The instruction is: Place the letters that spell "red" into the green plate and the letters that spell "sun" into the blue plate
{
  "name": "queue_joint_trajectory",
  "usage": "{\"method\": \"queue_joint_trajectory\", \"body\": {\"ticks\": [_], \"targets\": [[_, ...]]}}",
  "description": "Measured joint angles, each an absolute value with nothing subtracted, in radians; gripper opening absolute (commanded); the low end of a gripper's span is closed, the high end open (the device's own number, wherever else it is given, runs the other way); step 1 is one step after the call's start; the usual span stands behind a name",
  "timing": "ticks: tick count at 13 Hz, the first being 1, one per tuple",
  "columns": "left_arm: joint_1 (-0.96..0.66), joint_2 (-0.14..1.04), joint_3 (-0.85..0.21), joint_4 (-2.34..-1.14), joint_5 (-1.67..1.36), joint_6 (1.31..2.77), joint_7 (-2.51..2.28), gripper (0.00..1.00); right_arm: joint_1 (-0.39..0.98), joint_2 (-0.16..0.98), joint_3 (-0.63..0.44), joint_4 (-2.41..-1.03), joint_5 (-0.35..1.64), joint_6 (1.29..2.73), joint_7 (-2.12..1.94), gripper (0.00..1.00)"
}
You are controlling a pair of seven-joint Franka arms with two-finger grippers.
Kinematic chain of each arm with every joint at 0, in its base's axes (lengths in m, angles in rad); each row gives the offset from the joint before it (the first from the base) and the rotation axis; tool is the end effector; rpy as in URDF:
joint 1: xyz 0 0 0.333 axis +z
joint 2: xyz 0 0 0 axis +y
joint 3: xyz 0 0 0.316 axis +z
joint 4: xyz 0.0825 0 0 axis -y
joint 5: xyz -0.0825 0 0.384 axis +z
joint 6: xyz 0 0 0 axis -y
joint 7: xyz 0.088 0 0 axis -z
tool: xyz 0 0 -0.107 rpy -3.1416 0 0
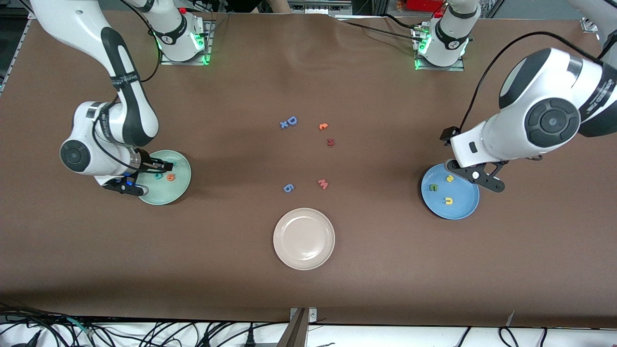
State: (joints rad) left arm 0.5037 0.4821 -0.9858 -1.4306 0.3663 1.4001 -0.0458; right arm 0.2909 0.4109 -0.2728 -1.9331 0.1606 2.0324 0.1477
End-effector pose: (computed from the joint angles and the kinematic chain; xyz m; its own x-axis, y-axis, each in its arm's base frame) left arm 0.6027 -0.1497 0.4892 0.8646 -0.4051 -0.2974 -0.4185 -0.9080 0.0203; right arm 0.5863 0.0245 0.2597 0.9346 -0.2110 -0.2865 -0.2103 -0.9771 0.0335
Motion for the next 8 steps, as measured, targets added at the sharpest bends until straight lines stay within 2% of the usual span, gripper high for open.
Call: {"method": "queue_joint_trajectory", "body": {"ticks": [3,5,6,8], "targets": [[0.489,0.434,-1.008,-1.394,0.33,1.378,-0.117,1.0,0.29,0.385,-0.3,-1.752,0.161,1.777,0.147,1.0],[0.48,0.358,-0.957,-1.381,0.281,1.391,-0.135,1.0,0.291,0.375,-0.321,-1.641,0.161,1.665,0.146,1.0],[0.449,0.3,-0.873,-1.375,0.233,1.402,-0.135,1.0,0.29,0.371,-0.333,-1.595,0.161,1.627,0.144,1.0],[0.308,0.198,-0.618,-1.373,0.123,1.416,-0.132,1.0,0.29,0.349,-0.341,-1.505,0.161,1.575,0.141,1.0]]}}
